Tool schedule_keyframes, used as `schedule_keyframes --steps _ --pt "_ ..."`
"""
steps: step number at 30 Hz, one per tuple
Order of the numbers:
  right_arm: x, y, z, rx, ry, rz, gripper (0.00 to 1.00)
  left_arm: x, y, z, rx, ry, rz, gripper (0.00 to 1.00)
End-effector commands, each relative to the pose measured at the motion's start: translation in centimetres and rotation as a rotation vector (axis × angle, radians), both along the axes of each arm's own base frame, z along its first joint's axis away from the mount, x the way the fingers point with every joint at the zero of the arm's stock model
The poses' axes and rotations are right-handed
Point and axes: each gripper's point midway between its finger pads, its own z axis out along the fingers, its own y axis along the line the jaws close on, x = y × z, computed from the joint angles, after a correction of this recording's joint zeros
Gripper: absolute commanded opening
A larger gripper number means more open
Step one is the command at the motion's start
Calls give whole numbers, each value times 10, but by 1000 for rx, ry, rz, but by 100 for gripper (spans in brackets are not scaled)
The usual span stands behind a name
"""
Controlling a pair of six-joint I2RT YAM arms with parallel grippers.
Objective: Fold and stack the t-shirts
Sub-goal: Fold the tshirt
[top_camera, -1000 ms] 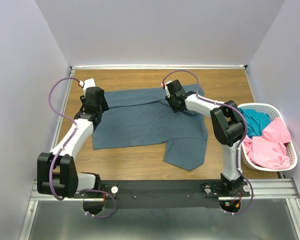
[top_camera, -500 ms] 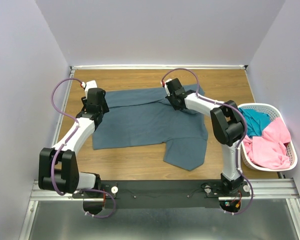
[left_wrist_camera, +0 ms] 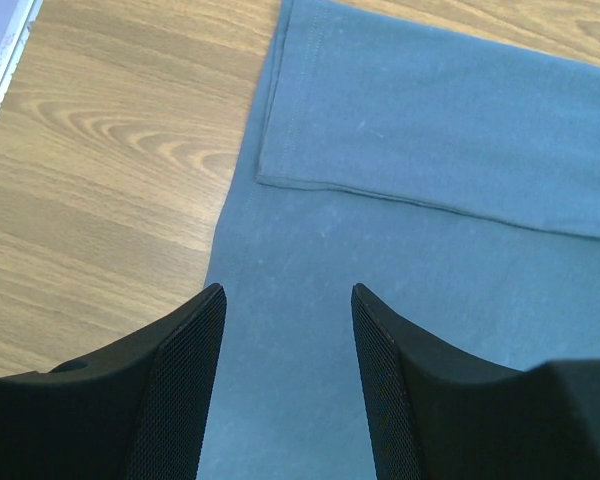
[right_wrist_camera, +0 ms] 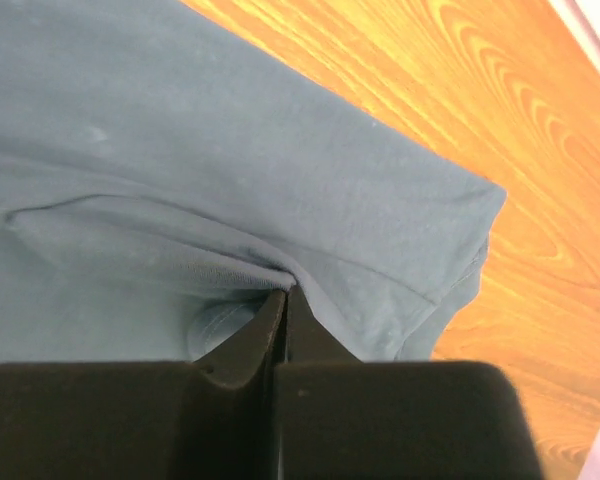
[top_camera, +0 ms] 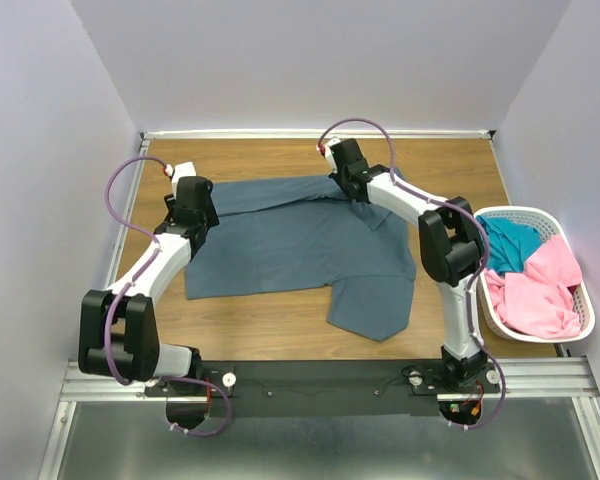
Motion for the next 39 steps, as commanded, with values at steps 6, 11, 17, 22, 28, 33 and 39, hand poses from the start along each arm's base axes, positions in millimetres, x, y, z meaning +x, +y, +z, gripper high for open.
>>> schedule_keyframes --steps 6,11,17,22,28,33,39 --pt "28 -26 -13 -18 16 -26 30 9 -5 3 4 -10 -17 61" --pt "39 -45 -8 -46 -4 -68 36 8 -6 2 8 -6 -22 61" --pt "36 -41 0 30 -1 -66 42 11 -11 0 1 3 -42 61" --pt "19 -21 24 166 0 -35 46 11 -13 -1 -3 7 -50 61" --pt "-20 -9 24 169 35 -10 51 11 -16 2 -10 2 -64 61" --pt "-50 -12 2 66 69 -20 62 11 -19 6 -20 -10 -74 61" --pt "-68 -27 -20 -37 89 -70 63 12 -21 12 -30 -28 -86 61"
